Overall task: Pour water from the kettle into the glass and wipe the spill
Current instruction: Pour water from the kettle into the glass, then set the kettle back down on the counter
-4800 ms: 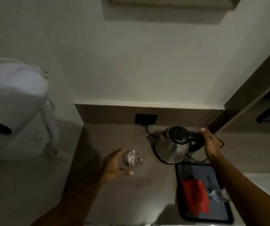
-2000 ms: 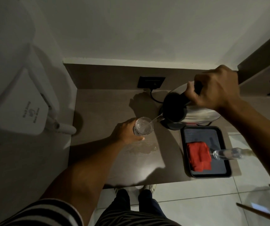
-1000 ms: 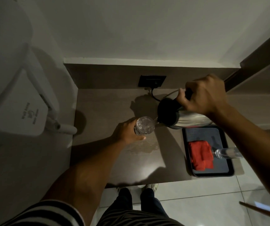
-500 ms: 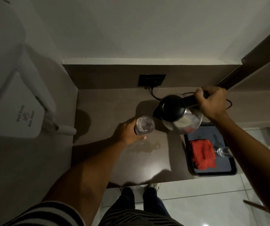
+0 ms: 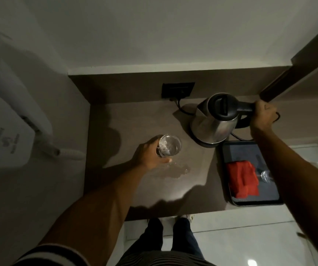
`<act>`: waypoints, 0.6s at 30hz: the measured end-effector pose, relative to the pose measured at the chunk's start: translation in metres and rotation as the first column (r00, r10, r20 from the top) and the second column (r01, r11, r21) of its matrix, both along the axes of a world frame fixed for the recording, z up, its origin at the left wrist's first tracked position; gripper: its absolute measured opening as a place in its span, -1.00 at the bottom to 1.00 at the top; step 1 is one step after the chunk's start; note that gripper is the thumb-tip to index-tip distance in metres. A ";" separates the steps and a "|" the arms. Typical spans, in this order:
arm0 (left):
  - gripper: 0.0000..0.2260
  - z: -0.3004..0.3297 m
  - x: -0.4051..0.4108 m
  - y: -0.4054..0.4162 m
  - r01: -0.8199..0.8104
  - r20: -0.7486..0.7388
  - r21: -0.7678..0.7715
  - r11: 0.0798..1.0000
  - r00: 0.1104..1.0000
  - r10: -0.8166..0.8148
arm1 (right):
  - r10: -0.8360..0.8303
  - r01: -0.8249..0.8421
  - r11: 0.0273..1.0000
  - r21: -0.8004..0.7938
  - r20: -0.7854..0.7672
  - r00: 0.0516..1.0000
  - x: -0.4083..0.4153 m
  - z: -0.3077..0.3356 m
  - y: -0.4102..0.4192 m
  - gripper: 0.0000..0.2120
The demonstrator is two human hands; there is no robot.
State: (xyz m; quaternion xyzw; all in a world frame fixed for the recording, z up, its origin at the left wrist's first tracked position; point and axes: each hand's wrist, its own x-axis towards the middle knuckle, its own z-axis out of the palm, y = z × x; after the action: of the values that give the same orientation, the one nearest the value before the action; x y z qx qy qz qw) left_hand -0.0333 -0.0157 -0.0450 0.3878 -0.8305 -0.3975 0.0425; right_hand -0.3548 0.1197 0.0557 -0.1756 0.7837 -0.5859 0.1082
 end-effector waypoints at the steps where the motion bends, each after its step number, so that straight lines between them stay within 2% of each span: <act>1: -0.14 0.000 0.000 0.000 0.000 0.002 -0.003 1.000 1.000 0.000 | 0.034 -0.033 0.999 -0.020 0.012 0.999 -0.001 -0.002 0.001 -0.75; 4: -0.14 -0.001 -0.001 0.001 0.009 -0.002 -0.016 1.000 1.000 -0.009 | 0.106 -0.104 0.994 -0.029 0.049 0.993 -0.003 -0.004 0.001 -0.76; 11: -0.13 -0.004 -0.002 0.001 0.008 -0.005 0.009 1.000 1.000 -0.008 | 0.167 -0.165 0.986 -0.026 0.101 0.981 -0.024 -0.005 0.002 -0.65; 18: -0.13 -0.003 -0.003 0.002 -0.010 -0.003 0.028 1.000 1.000 0.010 | -0.010 0.014 0.999 -0.032 0.121 0.993 -0.014 -0.015 0.009 -0.87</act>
State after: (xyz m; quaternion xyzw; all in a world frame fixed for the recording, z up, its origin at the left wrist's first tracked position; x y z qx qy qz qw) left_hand -0.0359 -0.0133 -0.0479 0.3920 -0.8229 -0.4093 0.0405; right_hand -0.3684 0.1290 0.0410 -0.1370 0.7671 -0.6087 0.1492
